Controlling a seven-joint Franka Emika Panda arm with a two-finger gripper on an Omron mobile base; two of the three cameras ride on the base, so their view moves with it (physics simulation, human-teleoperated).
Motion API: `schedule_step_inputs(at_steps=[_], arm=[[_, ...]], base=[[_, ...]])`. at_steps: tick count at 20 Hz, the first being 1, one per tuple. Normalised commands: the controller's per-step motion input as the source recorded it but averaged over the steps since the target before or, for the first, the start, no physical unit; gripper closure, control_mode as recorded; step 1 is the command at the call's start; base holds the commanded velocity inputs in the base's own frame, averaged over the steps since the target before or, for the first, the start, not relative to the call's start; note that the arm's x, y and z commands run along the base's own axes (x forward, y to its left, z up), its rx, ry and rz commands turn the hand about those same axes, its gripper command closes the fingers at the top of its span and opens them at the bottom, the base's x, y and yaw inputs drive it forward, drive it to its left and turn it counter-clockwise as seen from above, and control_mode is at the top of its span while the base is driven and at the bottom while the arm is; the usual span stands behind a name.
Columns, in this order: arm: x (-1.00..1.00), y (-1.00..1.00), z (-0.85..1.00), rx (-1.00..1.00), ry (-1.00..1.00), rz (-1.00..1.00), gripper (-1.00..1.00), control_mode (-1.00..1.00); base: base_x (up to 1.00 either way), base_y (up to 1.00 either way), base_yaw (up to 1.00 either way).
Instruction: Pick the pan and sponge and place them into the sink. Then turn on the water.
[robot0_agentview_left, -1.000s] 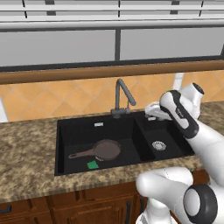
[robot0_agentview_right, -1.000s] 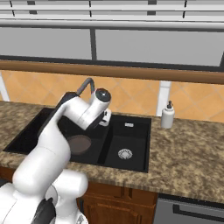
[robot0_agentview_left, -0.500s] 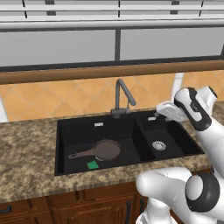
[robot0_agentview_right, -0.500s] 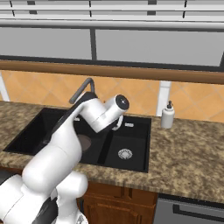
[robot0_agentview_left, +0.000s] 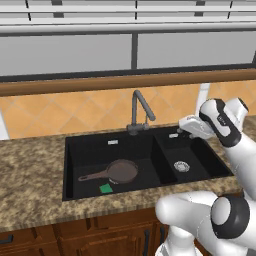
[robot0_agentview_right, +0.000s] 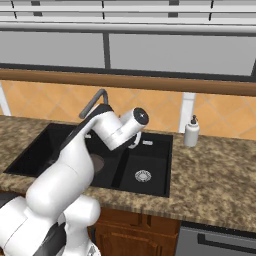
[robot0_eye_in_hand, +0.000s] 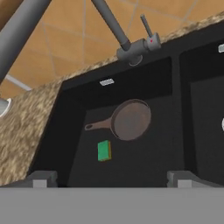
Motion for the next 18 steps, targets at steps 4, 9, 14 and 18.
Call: schedule_step_inputs(at_steps=[4,9,14,18], arm=[[0.45,0.05,-0.12,0.00,-0.01,-0.09,-1.00,-1.00],[0.60,0.05,-0.34,0.00,-0.07,-0.10,-1.00,-1.00],[0.49,0.00,-0.35,0.00,-0.06,-0.08,-1.00,-1.00],[0.34,0.00,-0.22,0.00,-0.03,-0.04,-1.00,-1.00]], base=[[0.00,0.00,0.00],[0.00,0.00,0.00],[0.00,0.00,0.00],[0.00,0.00,0.00]])
